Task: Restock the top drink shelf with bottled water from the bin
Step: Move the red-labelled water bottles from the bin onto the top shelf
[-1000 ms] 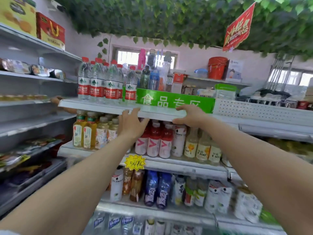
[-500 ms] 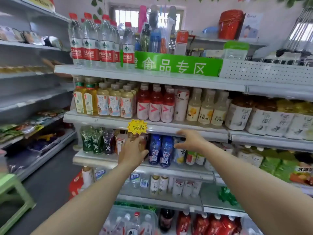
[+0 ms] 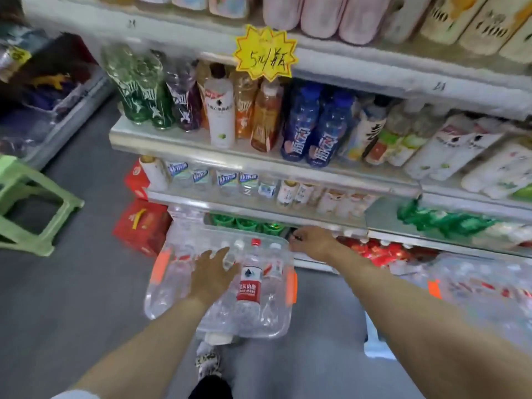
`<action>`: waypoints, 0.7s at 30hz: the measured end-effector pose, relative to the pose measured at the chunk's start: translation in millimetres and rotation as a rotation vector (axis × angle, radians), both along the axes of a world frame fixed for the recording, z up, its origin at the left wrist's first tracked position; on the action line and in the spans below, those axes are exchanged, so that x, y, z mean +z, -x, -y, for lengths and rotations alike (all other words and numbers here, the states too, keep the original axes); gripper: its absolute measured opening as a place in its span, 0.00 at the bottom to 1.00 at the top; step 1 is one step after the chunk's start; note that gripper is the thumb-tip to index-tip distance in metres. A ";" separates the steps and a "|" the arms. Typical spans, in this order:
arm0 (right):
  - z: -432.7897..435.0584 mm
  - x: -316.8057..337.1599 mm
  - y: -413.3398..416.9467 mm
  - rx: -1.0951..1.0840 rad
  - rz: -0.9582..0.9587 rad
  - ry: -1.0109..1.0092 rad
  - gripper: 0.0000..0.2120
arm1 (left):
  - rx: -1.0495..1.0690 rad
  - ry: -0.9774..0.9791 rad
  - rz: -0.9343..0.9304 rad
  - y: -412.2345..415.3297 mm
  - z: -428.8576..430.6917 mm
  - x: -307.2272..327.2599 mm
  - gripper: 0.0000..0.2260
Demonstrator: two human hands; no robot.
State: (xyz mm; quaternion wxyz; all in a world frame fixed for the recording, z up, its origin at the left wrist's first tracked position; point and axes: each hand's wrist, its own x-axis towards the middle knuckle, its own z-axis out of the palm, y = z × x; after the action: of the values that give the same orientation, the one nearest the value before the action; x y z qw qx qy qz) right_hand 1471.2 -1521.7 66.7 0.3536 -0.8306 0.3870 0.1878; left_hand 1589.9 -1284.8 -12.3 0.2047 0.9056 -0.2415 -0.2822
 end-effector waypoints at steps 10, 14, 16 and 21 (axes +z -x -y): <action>-46.9 -108.8 -51.5 -0.450 0.036 -0.415 0.32 | -0.060 -0.190 -0.077 10.2 -52.3 -99.2 0.28; -50.3 -120.0 -70.0 -0.445 -0.029 -0.411 0.38 | -0.044 -0.170 -0.081 14.0 -53.1 -107.4 0.28; -52.0 -124.5 -78.1 -0.432 -0.075 -0.392 0.39 | -0.039 -0.137 -0.104 11.2 -55.2 -110.9 0.28; -52.1 -137.3 -91.4 -0.395 -0.159 -0.284 0.35 | -0.031 -0.091 -0.132 5.6 -58.7 -118.7 0.29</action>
State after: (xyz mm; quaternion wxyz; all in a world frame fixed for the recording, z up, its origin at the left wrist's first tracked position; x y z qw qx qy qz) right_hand 1562.6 -1469.6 -70.6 0.4648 -0.6638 0.5380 0.2323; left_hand 1584.3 -1226.1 -131.0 0.1742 0.8895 -0.2285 -0.3552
